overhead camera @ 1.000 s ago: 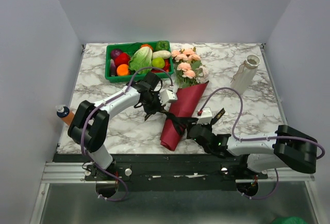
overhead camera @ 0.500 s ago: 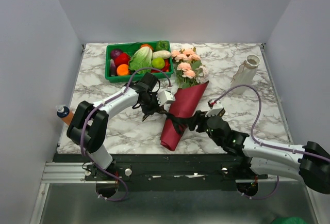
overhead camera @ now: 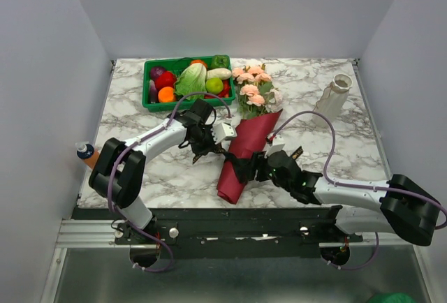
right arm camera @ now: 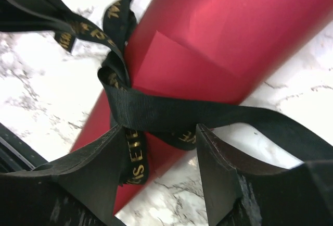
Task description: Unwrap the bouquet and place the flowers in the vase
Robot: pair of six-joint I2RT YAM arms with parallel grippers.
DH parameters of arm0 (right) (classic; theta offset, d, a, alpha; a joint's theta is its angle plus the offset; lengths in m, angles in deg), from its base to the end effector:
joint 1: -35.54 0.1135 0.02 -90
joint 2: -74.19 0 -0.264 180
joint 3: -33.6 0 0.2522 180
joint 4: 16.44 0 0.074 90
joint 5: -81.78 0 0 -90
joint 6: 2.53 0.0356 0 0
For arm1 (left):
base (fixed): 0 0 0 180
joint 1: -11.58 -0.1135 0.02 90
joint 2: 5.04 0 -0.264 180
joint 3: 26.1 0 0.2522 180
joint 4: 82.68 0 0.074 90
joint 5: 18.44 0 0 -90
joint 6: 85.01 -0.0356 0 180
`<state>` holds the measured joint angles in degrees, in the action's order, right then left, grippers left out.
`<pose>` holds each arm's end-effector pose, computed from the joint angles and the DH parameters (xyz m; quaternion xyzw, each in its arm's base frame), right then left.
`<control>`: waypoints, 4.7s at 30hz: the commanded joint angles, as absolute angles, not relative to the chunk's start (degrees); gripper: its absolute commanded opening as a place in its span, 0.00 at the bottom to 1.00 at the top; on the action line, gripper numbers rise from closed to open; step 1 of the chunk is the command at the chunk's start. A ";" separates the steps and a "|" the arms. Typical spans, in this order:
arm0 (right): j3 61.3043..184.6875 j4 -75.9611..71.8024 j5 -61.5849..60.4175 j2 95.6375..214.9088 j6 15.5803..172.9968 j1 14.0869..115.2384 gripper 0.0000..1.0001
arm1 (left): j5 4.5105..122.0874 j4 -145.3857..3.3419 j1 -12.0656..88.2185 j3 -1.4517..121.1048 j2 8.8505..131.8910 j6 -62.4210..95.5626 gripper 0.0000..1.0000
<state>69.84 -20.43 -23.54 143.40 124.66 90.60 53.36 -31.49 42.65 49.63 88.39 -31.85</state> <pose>0.1410 0.1853 0.1706 -0.0658 0.8540 0.2831 0.4315 0.2640 -0.1720 0.1998 0.5662 0.7890 -0.1462 0.1885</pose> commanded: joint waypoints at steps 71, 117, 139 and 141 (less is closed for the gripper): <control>82.51 53.19 -65.44 120.42 165.38 86.25 0.01 | 64.35 -30.16 9.64 48.91 74.68 -28.85 0.18; 113.44 28.96 -48.13 160.65 101.71 118.31 0.88 | 44.85 -28.49 17.57 57.71 78.64 -16.54 0.99; 115.13 33.45 -51.11 175.79 107.69 123.07 0.88 | 42.64 -17.85 8.50 50.85 61.24 -23.13 0.99; 114.60 33.62 -52.17 176.32 108.56 123.07 0.88 | 42.64 -17.77 8.50 50.68 60.88 -23.22 0.99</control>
<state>115.87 33.03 -49.11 174.40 106.94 122.56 43.70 -19.29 8.90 51.58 62.47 -22.25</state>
